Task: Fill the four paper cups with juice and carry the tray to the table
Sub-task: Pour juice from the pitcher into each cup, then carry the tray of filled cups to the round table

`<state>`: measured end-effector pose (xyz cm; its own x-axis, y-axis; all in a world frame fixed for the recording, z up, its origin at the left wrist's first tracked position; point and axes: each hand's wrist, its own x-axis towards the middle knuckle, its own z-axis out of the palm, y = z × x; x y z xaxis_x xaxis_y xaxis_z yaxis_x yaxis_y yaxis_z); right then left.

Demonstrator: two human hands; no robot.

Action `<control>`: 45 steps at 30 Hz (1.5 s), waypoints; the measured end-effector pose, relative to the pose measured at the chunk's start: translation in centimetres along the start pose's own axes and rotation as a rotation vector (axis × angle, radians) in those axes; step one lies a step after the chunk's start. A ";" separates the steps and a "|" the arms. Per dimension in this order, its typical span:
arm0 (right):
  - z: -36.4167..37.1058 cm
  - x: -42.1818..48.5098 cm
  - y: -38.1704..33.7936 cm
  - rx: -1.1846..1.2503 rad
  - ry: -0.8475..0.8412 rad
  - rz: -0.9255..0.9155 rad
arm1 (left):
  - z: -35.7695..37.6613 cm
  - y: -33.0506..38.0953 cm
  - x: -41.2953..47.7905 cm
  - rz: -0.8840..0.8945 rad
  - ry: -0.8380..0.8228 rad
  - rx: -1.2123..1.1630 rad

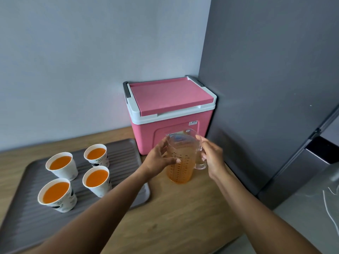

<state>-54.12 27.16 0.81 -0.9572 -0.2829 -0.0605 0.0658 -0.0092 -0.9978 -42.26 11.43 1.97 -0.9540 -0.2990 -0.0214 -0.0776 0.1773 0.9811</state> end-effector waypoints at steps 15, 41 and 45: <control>0.9 -2.6 -1.7 -0.325 0.209 -0.323 | -2.6 1.7 -3.4 0.026 0.185 0.047; 23.0 -16.2 10.5 -0.425 -0.427 0.039 | -22.7 -13.1 -23.7 -0.186 0.652 0.167; 24.2 -16.2 10.5 -0.411 -0.432 0.031 | -22.8 -14.3 -22.1 -0.192 0.523 0.092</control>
<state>-31.09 8.39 -8.05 -0.7498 -0.6422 -0.1593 -0.1050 0.3532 -0.9296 -13.46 -5.89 -7.22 -0.6513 -0.7550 -0.0768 -0.2827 0.1475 0.9478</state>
